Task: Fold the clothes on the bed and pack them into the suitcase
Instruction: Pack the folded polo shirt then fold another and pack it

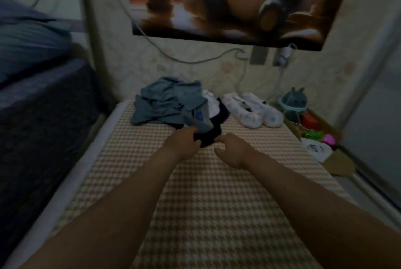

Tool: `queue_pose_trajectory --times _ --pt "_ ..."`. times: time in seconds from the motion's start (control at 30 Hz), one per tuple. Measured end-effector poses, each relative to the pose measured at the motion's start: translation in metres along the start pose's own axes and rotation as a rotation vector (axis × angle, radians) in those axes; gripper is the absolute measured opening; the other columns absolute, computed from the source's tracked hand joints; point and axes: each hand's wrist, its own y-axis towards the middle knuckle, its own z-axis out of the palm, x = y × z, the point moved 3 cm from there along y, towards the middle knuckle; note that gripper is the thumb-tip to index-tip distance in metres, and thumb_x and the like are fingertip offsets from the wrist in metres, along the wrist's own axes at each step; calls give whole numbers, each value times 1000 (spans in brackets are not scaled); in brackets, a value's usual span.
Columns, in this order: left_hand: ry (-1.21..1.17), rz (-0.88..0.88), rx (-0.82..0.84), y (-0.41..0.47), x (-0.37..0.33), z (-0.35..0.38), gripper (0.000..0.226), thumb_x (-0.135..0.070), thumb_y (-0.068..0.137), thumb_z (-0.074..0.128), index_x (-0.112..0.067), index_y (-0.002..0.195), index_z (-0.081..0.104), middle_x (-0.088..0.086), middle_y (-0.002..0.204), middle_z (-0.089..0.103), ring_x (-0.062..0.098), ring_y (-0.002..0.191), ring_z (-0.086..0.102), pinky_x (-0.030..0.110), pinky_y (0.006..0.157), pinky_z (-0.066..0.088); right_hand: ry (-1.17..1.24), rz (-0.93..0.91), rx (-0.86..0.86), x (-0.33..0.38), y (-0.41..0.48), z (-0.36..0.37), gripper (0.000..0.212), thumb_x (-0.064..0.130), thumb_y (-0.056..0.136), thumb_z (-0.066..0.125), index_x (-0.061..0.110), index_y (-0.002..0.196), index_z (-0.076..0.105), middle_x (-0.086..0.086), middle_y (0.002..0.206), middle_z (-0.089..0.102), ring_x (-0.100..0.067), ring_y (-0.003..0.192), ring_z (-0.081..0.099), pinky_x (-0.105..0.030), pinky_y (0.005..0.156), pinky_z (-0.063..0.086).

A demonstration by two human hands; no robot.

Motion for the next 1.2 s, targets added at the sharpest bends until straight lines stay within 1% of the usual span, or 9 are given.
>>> queue_pose_trajectory --times 0.1,0.23,0.3,0.37,0.47,0.7,1.0,1.13,1.2 --pt "-46 -14 -19 26 28 9 60 -37 98 48 -19 151 26 7 153 33 27 135 38 44 109 38 -10 -52 -52 9 56 22 34 31 97 48 20 129 46 -8 128 42 -26 112 48 -40 95 42" --pt "-68 -8 -58 62 49 15 66 -32 98 50 -19 153 17 7 156 26 27 140 29 42 113 32 -100 -123 -175 8 124 39 63 28 97 47 19 152 19 -5 149 36 -27 132 38 -46 109 34" --pt "-134 20 -105 76 54 15 60 -27 97 51 -20 150 23 7 152 32 27 135 36 43 111 36 -193 -80 -221 9 144 37 53 27 96 46 20 147 31 -3 126 55 -28 115 50 -49 105 34" --pt "-233 56 -166 83 56 12 58 -24 97 51 -23 148 25 6 151 34 25 133 38 43 110 37 -238 -80 -282 12 153 35 13 23 95 48 24 103 57 -2 93 59 -26 91 53 -45 98 36" --pt "-204 77 -166 81 57 5 68 -21 97 52 -28 153 13 3 158 20 27 141 27 45 113 33 -43 -267 -349 21 144 36 29 16 92 54 23 66 44 2 67 47 -20 66 47 -33 69 37" --pt "-178 242 -217 27 35 -14 64 -47 70 73 -26 125 49 -1 130 51 23 123 48 40 100 45 417 -299 -261 26 62 16 23 17 91 44 8 70 47 -1 64 47 -11 56 41 -27 54 31" --pt "-61 294 -46 -81 0 14 57 -40 80 71 -31 132 50 -7 130 57 13 116 53 36 101 45 334 -105 -396 -10 -68 -15 37 44 84 55 16 62 47 0 57 52 -12 51 47 -28 49 33" --pt "192 189 -57 -96 17 27 60 -37 88 61 -27 144 40 -2 143 46 21 129 43 32 111 32 1 159 -536 -43 -97 -6 22 38 93 53 19 103 54 -4 90 65 -22 78 60 -35 70 49" --pt "234 176 -62 -97 23 34 62 -31 89 56 -25 147 36 0 146 43 22 132 41 33 113 29 -215 213 -545 -58 -95 6 47 26 87 58 15 131 44 -9 110 59 -29 98 56 -42 83 45"
